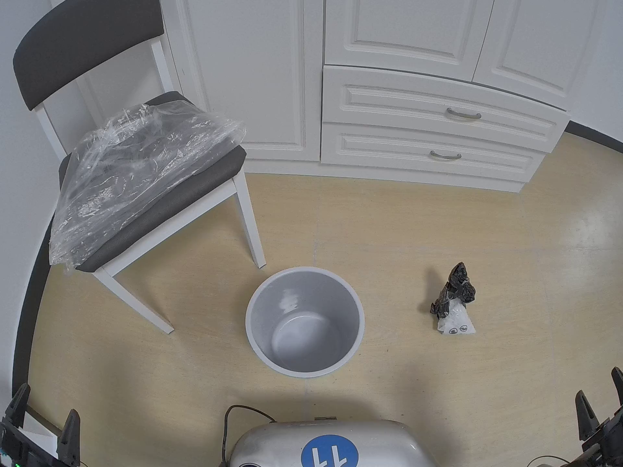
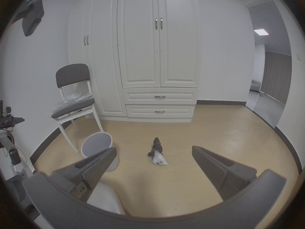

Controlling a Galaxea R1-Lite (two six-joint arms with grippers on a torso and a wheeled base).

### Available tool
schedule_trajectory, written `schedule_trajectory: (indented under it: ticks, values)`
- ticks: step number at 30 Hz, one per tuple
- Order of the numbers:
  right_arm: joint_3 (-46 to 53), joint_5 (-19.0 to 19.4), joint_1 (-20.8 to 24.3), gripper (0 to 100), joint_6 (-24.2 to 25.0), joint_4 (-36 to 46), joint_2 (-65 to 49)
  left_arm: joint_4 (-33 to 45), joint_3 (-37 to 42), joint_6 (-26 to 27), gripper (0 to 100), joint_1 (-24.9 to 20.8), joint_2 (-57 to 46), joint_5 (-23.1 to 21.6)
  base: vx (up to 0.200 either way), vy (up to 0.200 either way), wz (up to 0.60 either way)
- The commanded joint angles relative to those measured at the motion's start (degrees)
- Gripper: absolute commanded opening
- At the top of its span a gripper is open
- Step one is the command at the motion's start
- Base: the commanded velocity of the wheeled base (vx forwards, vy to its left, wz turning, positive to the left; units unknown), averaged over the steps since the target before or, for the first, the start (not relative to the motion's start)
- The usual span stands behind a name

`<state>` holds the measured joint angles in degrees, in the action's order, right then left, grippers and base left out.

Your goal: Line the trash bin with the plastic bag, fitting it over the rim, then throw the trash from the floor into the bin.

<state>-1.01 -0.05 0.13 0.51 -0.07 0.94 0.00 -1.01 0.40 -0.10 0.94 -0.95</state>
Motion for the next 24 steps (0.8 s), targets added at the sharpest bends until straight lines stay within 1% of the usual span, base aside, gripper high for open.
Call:
schedule_trajectory:
  ticks: [1,9,12,18,24]
  values:
    - [1.0,0.0,0.0,100,0.0,0.0,-0.9,0.1,1.0,0.6,100,0.0,-0.9,-0.1,0.0,0.0,0.0]
    - [0.9,0.0,0.0,100,-0.2,0.1,-0.9,0.0,1.0,-0.3,100,0.0,-0.9,0.5,0.0,0.0,0.0]
    - [0.9,0.0,0.0,100,-0.1,0.1,-0.9,-0.1,1.0,-1.5,100,0.0,-0.9,0.5,0.0,0.0,0.0]
    - [0.9,0.0,0.0,100,-0.1,0.2,-0.9,-0.1,1.0,1.7,100,0.0,-0.9,-0.5,0.0,0.0,0.0]
    - [0.9,0.2,0.0,100,-0.2,0.2,-0.9,0.1,1.0,0.8,100,0.0,-0.9,0.1,0.0,0.0,0.0]
